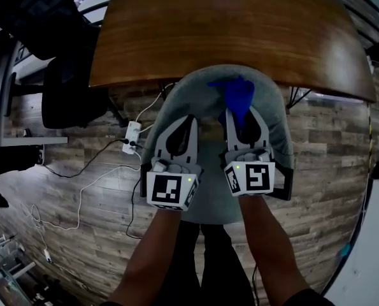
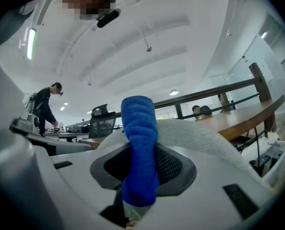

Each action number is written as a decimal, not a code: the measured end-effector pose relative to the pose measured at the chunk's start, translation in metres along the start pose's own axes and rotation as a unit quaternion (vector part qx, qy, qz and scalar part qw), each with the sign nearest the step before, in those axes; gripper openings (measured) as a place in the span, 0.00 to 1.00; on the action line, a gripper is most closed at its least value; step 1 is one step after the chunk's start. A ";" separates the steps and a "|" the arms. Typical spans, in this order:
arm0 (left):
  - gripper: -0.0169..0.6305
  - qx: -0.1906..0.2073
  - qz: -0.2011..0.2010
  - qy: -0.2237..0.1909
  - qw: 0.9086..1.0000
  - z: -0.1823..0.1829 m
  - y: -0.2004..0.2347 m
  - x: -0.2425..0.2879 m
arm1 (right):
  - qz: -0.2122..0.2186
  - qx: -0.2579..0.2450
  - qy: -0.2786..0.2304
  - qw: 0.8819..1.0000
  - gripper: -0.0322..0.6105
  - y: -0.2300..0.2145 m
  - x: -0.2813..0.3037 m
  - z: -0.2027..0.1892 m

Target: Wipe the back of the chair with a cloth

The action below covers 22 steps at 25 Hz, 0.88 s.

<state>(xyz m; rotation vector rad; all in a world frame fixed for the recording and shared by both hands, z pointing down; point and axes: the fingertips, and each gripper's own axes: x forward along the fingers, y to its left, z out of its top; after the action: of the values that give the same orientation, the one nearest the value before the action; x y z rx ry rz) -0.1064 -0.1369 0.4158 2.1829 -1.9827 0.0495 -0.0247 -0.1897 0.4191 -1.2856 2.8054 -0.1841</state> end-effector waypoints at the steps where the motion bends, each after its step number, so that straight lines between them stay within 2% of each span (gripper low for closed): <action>1: 0.03 -0.002 0.005 -0.001 1.000 -0.003 0.006 -0.004 | 0.016 -0.008 -0.001 1.000 0.24 0.014 0.003 -0.002; 8: 0.03 -0.028 0.054 0.002 0.998 -0.028 0.055 -0.037 | 0.104 -0.006 0.014 0.994 0.24 0.094 0.021 -0.033; 12: 0.03 -0.046 0.071 -0.007 0.996 -0.034 0.075 -0.046 | 0.144 -0.010 0.024 0.989 0.24 0.123 0.033 -0.048; 16: 0.03 -0.053 0.077 -0.011 0.996 -0.038 0.081 -0.047 | 0.162 -0.018 0.033 0.986 0.24 0.133 0.043 -0.057; 22: 0.03 -0.057 0.082 -0.018 0.995 -0.040 0.082 -0.042 | 0.159 -0.015 0.027 0.987 0.24 0.133 0.048 -0.063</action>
<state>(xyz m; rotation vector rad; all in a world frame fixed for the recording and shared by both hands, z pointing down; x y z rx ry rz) -0.1878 -0.0958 0.4586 1.9622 -2.1253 -0.0780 -0.1622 -0.1349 0.4645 -0.8289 3.0186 -0.1655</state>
